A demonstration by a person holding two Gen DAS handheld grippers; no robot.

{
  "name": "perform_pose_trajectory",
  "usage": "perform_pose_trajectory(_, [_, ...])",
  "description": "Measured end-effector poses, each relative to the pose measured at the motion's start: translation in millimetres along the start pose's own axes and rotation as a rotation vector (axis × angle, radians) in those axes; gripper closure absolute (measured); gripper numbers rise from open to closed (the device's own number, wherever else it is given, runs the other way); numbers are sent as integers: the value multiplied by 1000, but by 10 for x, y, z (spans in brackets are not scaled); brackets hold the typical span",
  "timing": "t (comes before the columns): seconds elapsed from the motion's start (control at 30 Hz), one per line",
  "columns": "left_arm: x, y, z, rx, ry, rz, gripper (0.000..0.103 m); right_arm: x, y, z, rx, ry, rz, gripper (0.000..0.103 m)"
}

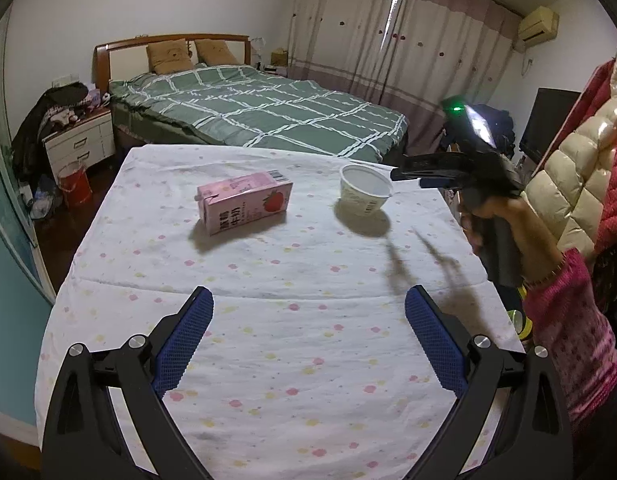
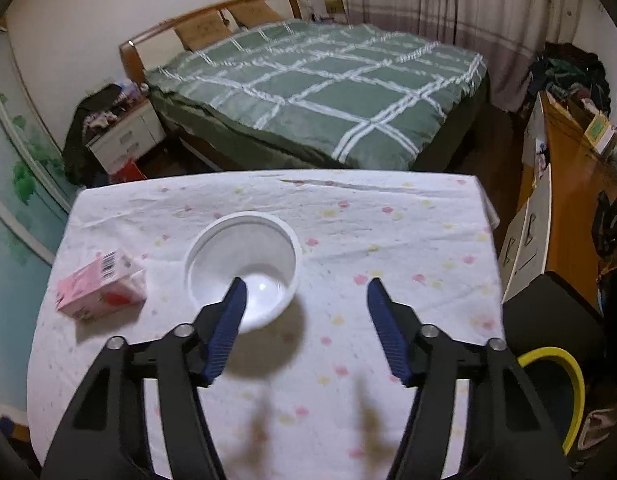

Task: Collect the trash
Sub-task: 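Move the right gripper to the small white yogurt cup and grasp it, then carry the yogurt cup over the bin and open the right gripper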

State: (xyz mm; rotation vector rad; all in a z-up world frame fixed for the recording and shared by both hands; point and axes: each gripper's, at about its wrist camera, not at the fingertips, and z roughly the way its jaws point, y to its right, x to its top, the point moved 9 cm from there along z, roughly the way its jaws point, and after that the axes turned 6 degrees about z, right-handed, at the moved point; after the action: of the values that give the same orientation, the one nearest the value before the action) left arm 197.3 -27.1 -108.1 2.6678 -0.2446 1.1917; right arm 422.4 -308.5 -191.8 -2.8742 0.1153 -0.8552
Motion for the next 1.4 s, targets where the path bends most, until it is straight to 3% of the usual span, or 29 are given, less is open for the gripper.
perform_pose_trajectory(0.17, [-30, -111, 38, -3, -5, -21, 8, 8, -25, 319, -15, -62, 36, 58])
perform_pose_trajectory(0.47, [-70, -189, 96, -6, -20, -35, 8, -45, -68, 492, 30, -117, 91, 91])
perform_pose_trajectory(0.57, [-65, -159, 68, -8, -16, -30, 8, -52, -52, 446, 40, -106, 107, 96])
perform_pose_trajectory(0.83, [-65, -48, 57, -19, -14, -6, 8, -133, 97, 89, 66, -50, 119, 97])
perform_pose_trajectory(1.1, [-62, 154, -13, -34, -5, 31, 8, -394, 482, -535, 107, 34, 165, 97])
perform_pose_trajectory(1.4, [-76, 309, -56, -52, -8, 45, 8, -923, 1478, -1137, -16, 141, 253, 97])
